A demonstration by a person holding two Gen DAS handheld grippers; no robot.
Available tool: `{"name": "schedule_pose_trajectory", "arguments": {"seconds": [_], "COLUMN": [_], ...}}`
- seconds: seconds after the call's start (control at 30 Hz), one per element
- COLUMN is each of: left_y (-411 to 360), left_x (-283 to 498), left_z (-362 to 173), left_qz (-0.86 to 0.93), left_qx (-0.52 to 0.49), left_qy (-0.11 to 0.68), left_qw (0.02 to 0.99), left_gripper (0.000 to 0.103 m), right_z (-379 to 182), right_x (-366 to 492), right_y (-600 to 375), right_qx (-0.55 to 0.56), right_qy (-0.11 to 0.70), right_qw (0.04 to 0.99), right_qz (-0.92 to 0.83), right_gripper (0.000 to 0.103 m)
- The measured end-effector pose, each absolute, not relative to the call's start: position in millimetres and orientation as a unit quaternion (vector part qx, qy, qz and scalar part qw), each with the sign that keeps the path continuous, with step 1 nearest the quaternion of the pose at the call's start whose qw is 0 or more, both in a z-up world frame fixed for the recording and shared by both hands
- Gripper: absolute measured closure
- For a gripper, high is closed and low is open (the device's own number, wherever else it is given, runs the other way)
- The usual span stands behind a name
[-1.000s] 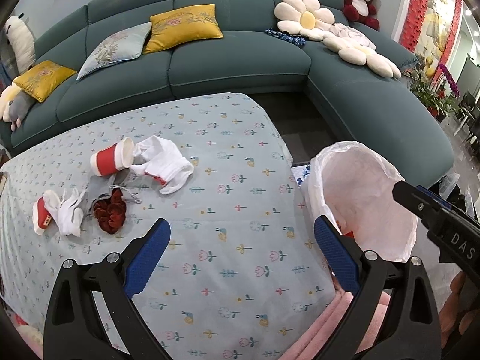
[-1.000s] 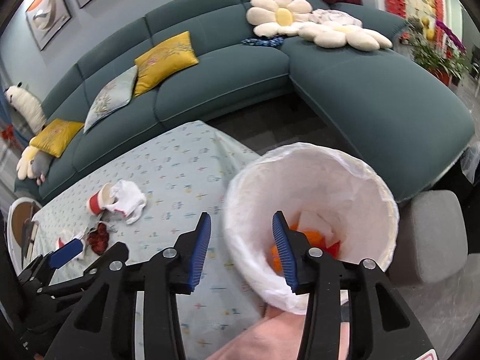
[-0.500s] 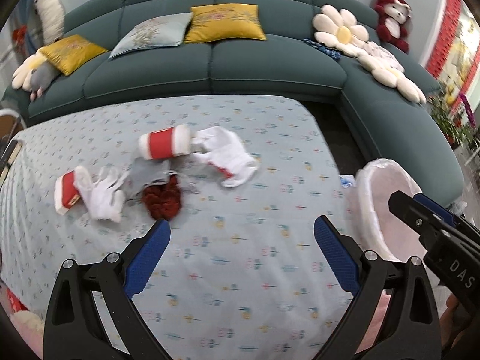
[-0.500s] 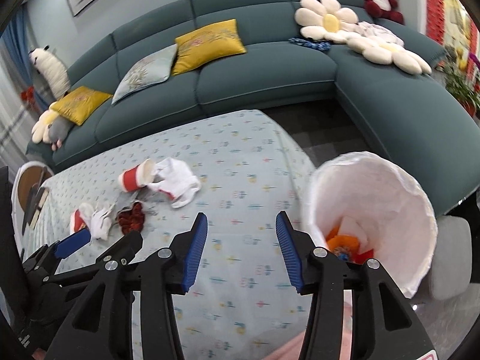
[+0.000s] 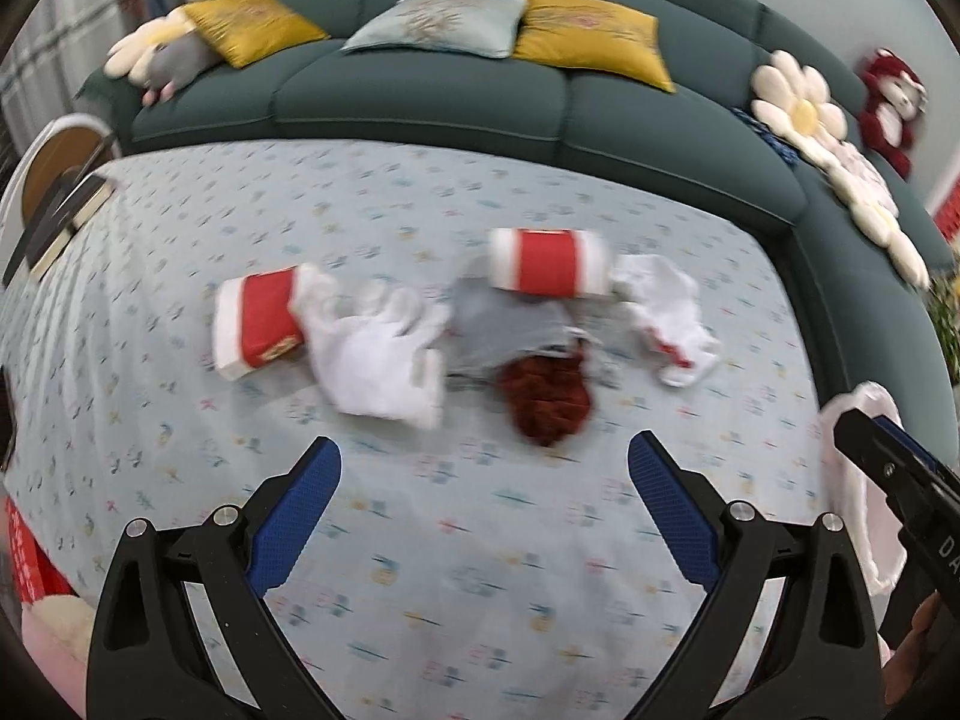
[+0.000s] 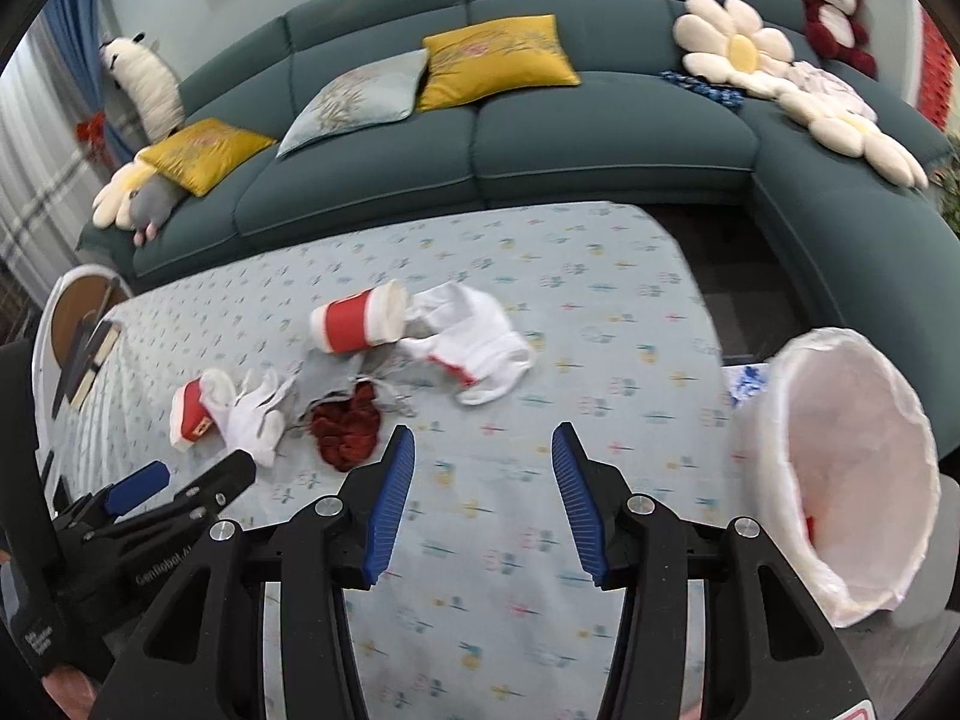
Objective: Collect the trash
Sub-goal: 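Move both open grippers back over the table toward the glove and scrunchie, then grasp the white glove with the left gripper while the right grasps the dark red scrunchie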
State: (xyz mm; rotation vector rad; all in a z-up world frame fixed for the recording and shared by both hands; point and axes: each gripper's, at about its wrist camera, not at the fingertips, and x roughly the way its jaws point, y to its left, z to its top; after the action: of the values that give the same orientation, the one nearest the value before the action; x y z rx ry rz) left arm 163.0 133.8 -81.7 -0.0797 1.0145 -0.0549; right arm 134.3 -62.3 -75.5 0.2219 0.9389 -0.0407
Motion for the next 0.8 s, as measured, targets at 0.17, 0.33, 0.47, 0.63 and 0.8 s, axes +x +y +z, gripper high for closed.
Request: {"name": "schedule_pose_trajectory", "arguments": {"seconds": [0.17,0.33,0.47,0.63,0.8], "left_y": [165.9,184.0,193.4,201.4,201.9], "left_x": [182.2,203.5,222.3,242.0,255.0], "left_z": [-96.9,-115.3,-131.8,-153.9,-171.5], "left_qz": [-0.003,0.008,0.014,0.021,0.017], "left_qx": [-0.053,-0.066,-0.074,-0.085,-0.095], "left_qy": [0.498,0.513,0.526,0.543,0.554], "left_qw": [0.865,0.856,0.847,0.835,0.827], "left_gripper": [0.011,0.011,0.011,0.011,0.015], "right_z": [-93.8,-114.7,-133.8,-161.2,-183.2], "right_x": [157.9,180.9,198.8,218.8,232.8], "right_y": [-35.6,-11.0,4.7,22.5,32.6], "right_qx": [0.108,0.1,0.096,0.091,0.088], "right_qy": [0.469,0.487,0.503,0.523,0.538], "right_qw": [0.876,0.867,0.859,0.847,0.838], "right_qz": [0.0,0.014,0.022,0.034,0.039], "right_gripper": [0.056,0.056,0.056,0.056,0.054]}}
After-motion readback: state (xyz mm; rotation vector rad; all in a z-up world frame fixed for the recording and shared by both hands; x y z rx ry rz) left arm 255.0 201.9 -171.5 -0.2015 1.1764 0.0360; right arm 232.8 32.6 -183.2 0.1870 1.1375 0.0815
